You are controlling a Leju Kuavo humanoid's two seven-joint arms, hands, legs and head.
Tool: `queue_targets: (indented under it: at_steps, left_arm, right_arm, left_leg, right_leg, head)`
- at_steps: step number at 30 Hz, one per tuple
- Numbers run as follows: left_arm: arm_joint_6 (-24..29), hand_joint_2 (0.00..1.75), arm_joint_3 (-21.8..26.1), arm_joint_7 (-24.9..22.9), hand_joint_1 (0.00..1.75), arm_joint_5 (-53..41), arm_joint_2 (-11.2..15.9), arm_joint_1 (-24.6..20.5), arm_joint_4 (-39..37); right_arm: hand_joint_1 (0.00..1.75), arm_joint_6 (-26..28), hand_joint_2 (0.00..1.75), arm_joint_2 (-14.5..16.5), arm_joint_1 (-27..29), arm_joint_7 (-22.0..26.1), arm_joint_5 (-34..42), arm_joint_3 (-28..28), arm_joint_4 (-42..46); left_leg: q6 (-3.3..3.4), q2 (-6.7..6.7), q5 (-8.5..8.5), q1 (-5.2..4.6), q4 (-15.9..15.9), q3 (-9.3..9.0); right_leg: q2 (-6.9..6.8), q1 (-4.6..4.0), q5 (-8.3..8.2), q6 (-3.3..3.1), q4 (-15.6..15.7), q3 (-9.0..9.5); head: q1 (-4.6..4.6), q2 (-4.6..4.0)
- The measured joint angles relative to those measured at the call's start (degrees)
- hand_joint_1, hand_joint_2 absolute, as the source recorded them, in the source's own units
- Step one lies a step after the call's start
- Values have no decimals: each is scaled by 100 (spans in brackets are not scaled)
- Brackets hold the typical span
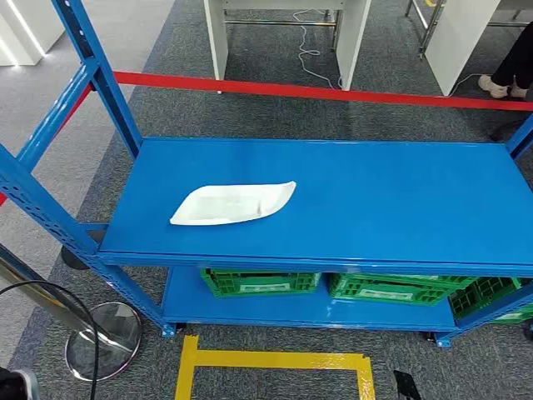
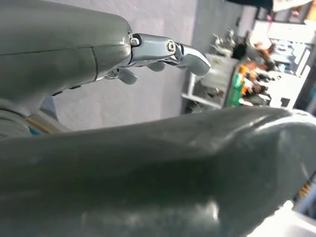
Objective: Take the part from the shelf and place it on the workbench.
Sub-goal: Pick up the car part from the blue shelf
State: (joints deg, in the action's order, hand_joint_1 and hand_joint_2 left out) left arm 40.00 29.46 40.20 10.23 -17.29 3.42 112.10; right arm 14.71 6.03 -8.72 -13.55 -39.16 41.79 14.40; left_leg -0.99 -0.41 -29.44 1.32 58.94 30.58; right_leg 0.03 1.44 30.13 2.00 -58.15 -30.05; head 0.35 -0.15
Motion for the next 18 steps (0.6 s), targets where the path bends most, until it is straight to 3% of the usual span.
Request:
queue_targets:
  at_steps: [8, 12, 18]
  left_arm:
    - [-2, 0, -808, 0, 0, -732, 12, 40, 276]
    - [-2, 175, -1548, 2, 0, -1299, 26, 77, 347]
    - [-5, 175, -2735, 0, 0, -1344, 126, -6, 246]
  right_arm:
    - [0, -25, 0, 19, 36, 88, 157, 96, -2]
    - [0, -80, 0, 23, 63, 123, 206, 145, -2]
    - [0, -154, 0, 31, 73, 143, 211, 207, -4]
  left_leg:
    - [0, 0, 0, 0, 1, 0]
    - [0, 1, 0, 0, 2, 0]
    - [0, 1, 0, 0, 4, 0]
  right_leg:
    - [-3, 0, 0, 0, 0, -2]
    - [3, 0, -1, 0, 1, -1]
    - [1, 1, -2, 1, 1, -3]
  head:
    - [0, 0]
    - [1, 0]
    - [0, 0]
